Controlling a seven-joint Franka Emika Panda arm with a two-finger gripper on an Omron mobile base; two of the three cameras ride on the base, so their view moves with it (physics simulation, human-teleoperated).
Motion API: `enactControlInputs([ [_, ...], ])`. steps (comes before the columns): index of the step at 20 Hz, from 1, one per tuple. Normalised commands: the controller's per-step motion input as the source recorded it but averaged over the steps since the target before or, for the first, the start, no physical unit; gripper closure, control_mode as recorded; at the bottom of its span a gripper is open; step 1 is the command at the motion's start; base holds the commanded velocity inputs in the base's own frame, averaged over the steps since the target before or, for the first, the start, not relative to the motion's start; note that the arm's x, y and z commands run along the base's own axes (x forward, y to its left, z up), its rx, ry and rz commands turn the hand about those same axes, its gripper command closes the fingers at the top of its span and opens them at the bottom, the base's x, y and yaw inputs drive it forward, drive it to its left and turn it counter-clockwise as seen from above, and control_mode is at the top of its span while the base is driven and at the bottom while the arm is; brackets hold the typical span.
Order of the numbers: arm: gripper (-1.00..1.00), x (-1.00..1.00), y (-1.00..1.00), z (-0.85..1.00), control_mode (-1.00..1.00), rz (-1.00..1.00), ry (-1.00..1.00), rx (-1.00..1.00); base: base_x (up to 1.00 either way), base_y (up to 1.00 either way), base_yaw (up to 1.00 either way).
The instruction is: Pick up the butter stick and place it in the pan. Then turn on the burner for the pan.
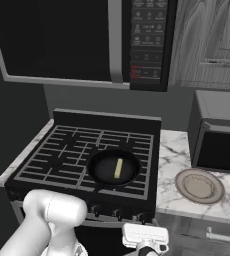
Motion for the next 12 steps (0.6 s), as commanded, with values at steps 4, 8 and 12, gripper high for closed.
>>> enactControlInputs([
  [4,-1.00,0.00,0.12,-0.02,-1.00,0.00,0.00,0.00,0.00,0.00,0.00],
  [8,-1.00,0.05,0.03,-0.03,-1.00,0.00,0.00,0.00,0.00,0.00,0.00],
  [12,-1.00,0.16,0.00,0.00,-1.00,0.00,0.00,0.00,0.00,0.00,0.00],
])
